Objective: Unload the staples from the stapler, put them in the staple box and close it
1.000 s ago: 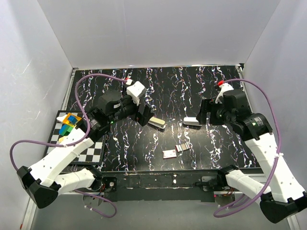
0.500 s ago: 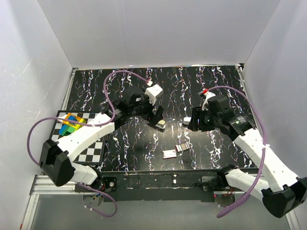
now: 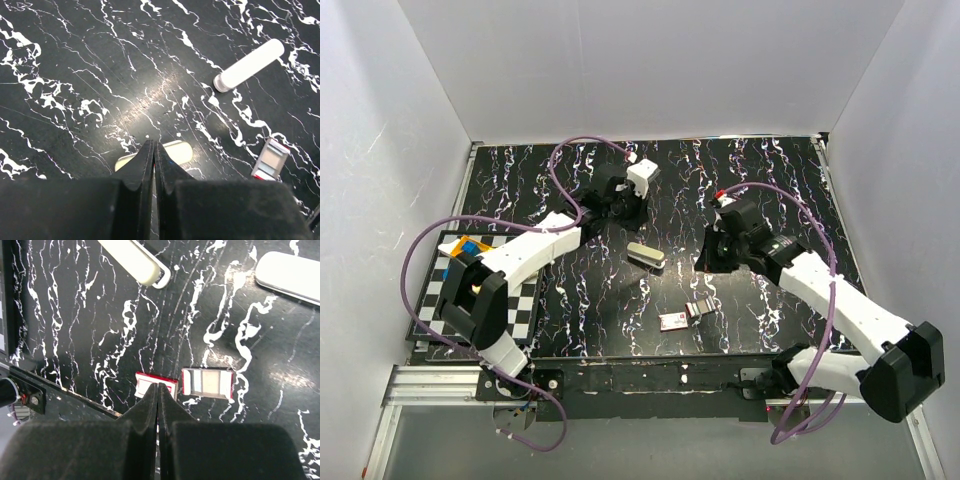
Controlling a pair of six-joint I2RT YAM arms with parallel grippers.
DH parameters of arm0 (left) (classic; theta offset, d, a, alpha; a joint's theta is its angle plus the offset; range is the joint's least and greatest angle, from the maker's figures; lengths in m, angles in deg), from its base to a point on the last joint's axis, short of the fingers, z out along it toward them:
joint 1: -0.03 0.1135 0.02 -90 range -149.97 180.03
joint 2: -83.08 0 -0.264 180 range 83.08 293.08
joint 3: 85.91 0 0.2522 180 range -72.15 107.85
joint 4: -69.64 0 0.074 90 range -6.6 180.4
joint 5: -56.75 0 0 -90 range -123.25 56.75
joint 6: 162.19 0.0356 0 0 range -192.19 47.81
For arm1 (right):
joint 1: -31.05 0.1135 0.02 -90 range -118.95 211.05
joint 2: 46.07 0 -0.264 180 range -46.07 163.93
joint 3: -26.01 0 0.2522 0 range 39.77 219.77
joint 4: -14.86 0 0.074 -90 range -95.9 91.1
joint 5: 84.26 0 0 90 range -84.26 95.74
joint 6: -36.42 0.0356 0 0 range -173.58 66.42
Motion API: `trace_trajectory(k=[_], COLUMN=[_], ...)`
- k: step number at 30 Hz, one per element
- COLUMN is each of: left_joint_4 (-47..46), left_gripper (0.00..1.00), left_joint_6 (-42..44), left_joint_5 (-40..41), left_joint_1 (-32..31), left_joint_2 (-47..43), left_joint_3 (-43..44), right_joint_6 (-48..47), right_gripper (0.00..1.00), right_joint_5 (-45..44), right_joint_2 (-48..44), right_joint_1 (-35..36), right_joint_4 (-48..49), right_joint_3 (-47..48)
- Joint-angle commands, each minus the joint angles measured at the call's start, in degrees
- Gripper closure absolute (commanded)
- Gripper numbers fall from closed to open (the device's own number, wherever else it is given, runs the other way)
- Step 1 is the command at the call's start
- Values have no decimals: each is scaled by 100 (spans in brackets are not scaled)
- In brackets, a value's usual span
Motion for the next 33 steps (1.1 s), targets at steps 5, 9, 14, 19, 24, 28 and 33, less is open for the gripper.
trace_trajectory(k=[5, 9, 14, 19, 24, 28, 33], left_joint_4=[-71, -27, 114, 132, 176, 246, 299], left_gripper=[100, 100, 100, 100, 100, 100, 100], left_joint_6=[-410, -498, -542, -534, -577, -613, -622], left_joint_5=[346, 522, 575, 646, 655, 646, 654], left_joint_1=[184, 219, 272, 307, 360, 386, 395], left_joint_2=[713, 1160, 1583, 1768, 1856, 1865, 1865], left_joint_3=[548, 741, 952, 935, 847, 803, 716], right_joint_6=[691, 1113, 1517, 1649, 1808, 1896, 1975], right_gripper=[99, 99, 99, 99, 99, 99, 99], right_joint_5=[42, 69, -1, -133, -116, -256, -300], right_joint_2=[577, 929, 1342, 1755, 2177, 2423, 2740], right_joint_1=[296, 367, 499, 604, 657, 727, 762], right_joint_4=[1225, 1674, 2113, 2290, 2395, 2457, 2580], right_joint_3=[-95, -209, -297, -183, -42, 36, 238])
